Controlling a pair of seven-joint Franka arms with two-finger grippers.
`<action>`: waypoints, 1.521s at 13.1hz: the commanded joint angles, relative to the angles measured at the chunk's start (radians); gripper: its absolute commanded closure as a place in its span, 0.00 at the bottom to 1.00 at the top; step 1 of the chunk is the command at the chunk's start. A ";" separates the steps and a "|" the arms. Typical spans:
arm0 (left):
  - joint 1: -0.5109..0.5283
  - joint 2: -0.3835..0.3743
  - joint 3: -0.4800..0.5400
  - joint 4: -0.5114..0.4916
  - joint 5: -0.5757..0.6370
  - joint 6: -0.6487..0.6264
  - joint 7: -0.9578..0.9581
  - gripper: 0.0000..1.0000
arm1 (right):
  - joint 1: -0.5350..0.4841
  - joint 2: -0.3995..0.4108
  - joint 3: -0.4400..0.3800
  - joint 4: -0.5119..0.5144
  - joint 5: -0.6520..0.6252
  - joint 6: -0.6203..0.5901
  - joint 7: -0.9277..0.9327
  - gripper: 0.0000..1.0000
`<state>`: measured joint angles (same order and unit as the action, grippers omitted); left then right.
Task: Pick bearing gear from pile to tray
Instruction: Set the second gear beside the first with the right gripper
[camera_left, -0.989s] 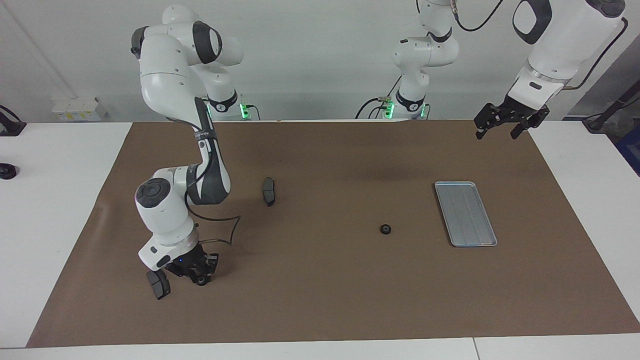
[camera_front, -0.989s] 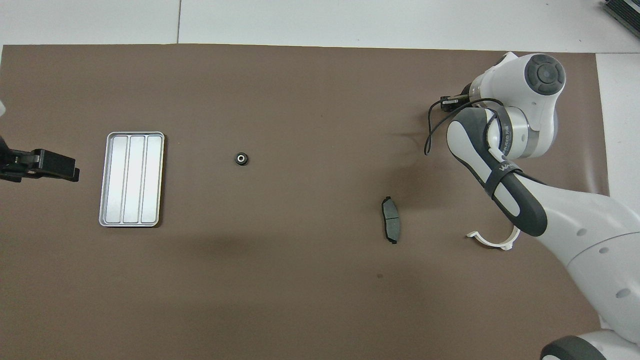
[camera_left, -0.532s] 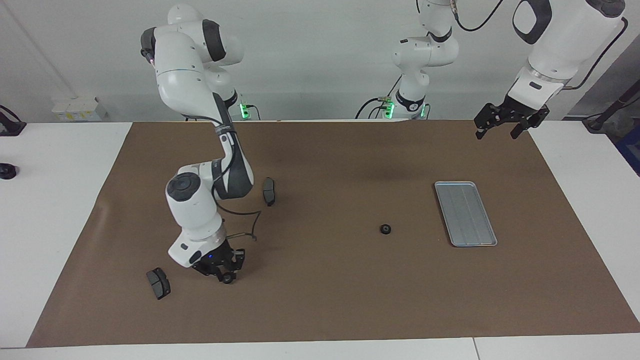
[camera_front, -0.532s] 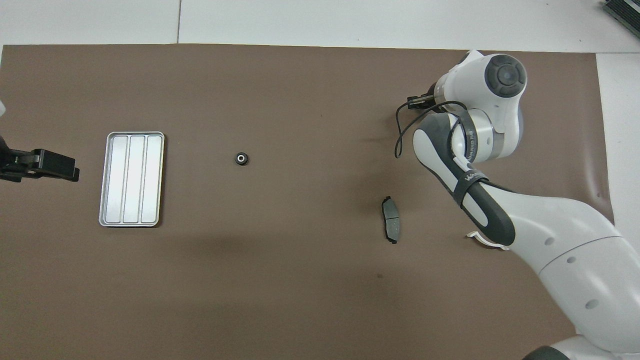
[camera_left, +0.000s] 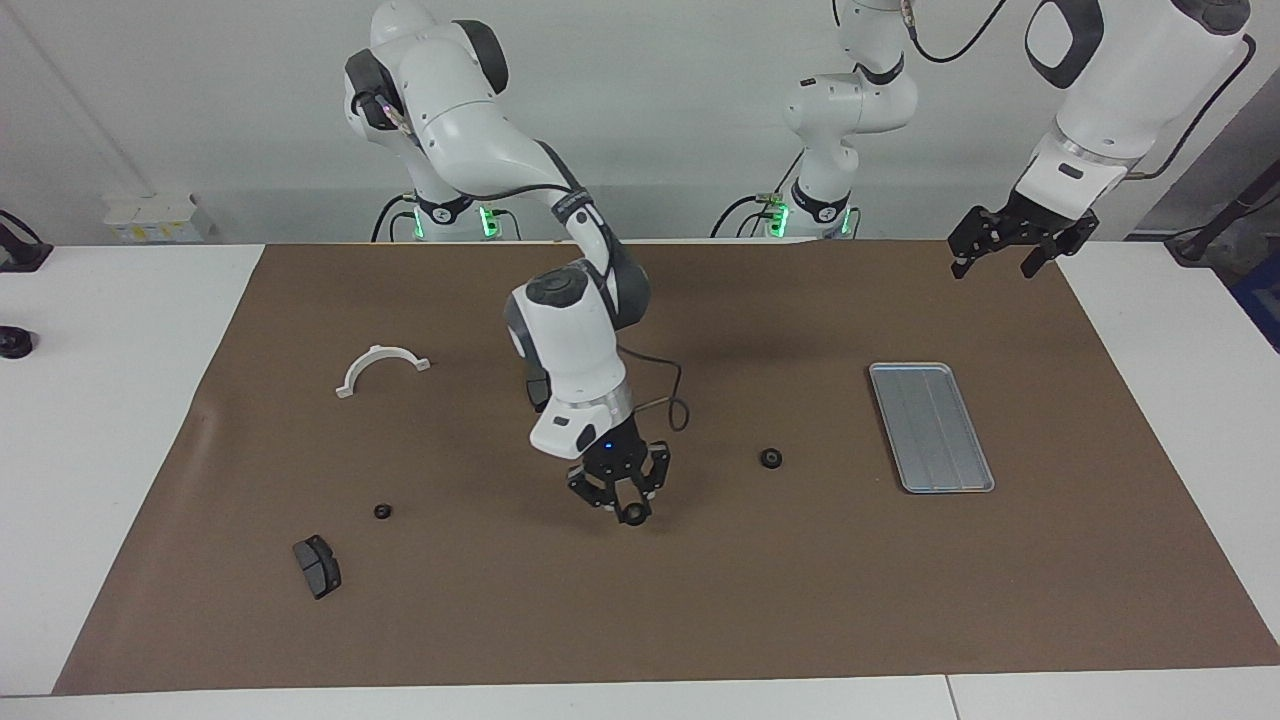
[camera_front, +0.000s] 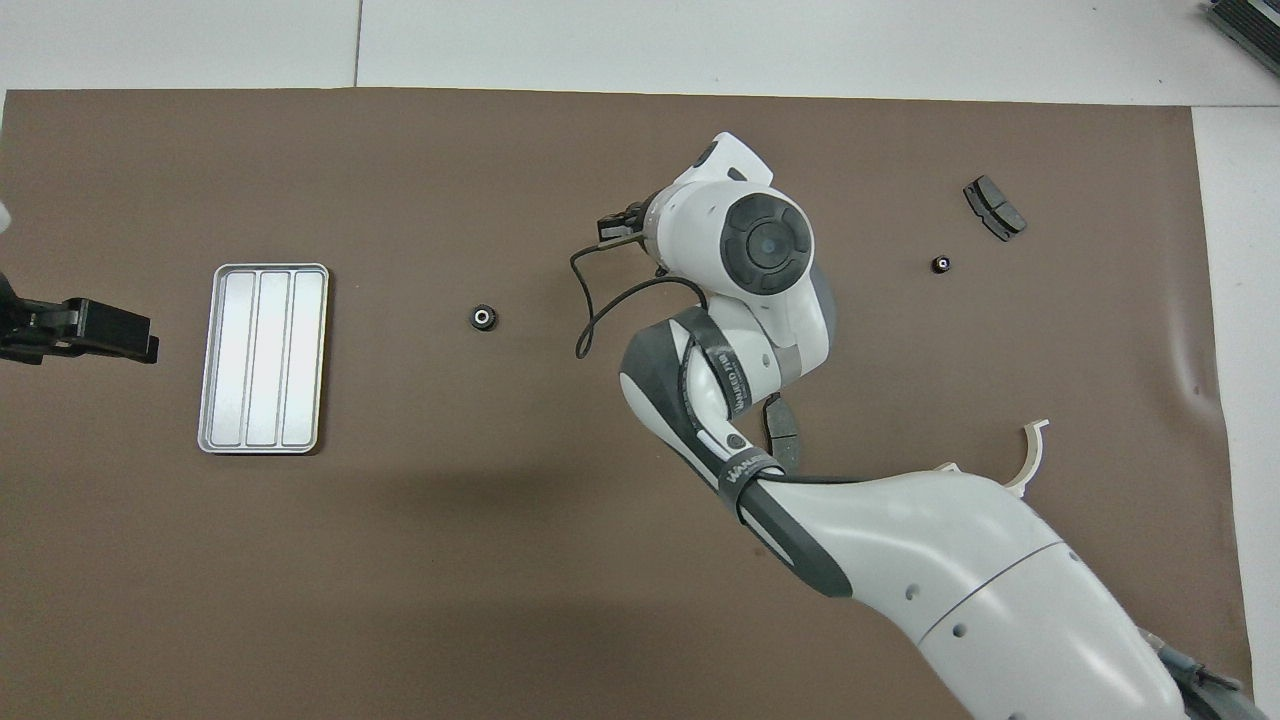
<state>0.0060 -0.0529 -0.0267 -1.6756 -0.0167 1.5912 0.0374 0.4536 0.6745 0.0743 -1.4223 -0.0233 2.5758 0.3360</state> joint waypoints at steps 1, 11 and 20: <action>0.009 -0.021 -0.009 -0.019 0.018 -0.008 -0.004 0.00 | 0.078 -0.009 -0.002 -0.021 -0.001 0.020 0.124 0.94; 0.009 -0.021 -0.009 -0.019 0.018 -0.008 -0.004 0.00 | 0.249 -0.050 -0.002 -0.162 -0.003 0.020 0.394 0.37; 0.002 -0.019 -0.010 -0.018 0.018 0.007 -0.007 0.00 | 0.128 -0.053 -0.016 -0.099 -0.023 -0.132 0.299 0.22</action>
<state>0.0060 -0.0529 -0.0273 -1.6756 -0.0167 1.5914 0.0369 0.6297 0.6286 0.0471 -1.5204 -0.0268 2.4812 0.6767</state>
